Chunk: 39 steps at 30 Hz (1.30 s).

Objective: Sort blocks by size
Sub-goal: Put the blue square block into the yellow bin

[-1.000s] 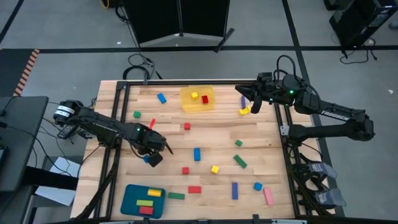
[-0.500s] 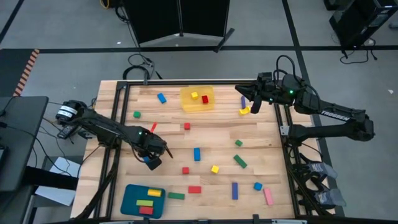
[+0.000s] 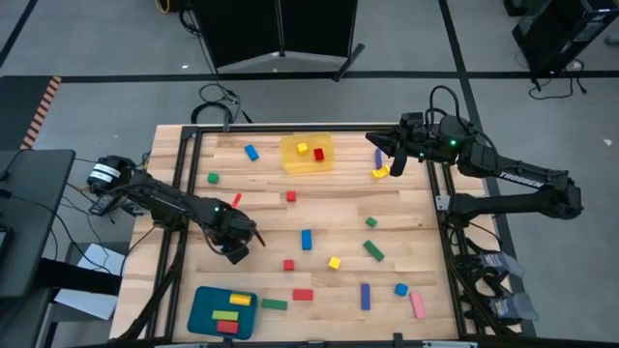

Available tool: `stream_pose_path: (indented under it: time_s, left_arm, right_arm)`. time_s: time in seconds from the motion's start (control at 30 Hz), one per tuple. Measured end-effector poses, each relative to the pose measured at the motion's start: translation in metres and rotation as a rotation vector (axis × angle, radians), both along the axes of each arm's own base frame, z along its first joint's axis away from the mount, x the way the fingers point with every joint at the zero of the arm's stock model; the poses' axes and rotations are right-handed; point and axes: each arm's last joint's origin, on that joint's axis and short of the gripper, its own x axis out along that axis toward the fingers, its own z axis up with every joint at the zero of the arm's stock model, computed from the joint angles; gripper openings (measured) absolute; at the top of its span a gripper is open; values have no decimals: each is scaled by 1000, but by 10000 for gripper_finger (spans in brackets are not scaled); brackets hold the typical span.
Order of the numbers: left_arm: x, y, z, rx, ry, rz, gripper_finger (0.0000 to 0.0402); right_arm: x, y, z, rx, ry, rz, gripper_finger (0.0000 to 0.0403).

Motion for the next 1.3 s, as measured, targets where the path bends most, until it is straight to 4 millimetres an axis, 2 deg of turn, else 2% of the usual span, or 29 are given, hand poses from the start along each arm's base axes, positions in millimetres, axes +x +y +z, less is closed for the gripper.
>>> stream_pose_path:
  time_s: [0.1,0.17,0.33,0.47,0.53,0.6,0.73,0.87,1.0,1.1,1.17,1.3]
  left_arm:
    - [3,1,1,-2,-19,7,136]
    - [13,4,9,16,-73,7,136]
    - [49,24,55,145,-288,12,136]
    - [78,56,107,333,-486,21,136]
    - [87,81,128,439,-574,35,136]
    - [96,113,138,519,-652,67,136]
    - [111,176,121,533,-674,125,136]
    - [131,221,101,469,-726,181,136]
    - [143,247,81,386,-670,231,136]
    - [151,256,80,325,-638,244,136]
    - [153,257,82,311,-614,235,173]
    - [157,260,96,309,-661,195,306]
  right_arm:
    - [0,0,0,0,0,0,15]
    - [-1,0,0,-1,-2,-3,17]
    - [-4,-2,2,-4,-12,-19,24]
    - [-5,-4,2,-3,-15,-28,18]
    - [-5,-4,3,-5,-15,-30,15]
    - [-5,-4,2,-11,-11,-39,14]
    - [-4,-6,0,-7,12,-77,20]
    - [-6,-8,-9,24,95,-191,34]
    - [-9,-11,-17,68,167,-314,51]
    - [-12,-12,-23,114,219,-361,70]
    - [-14,-12,-29,147,273,-389,86]
    - [-19,-13,-49,223,456,-478,124]
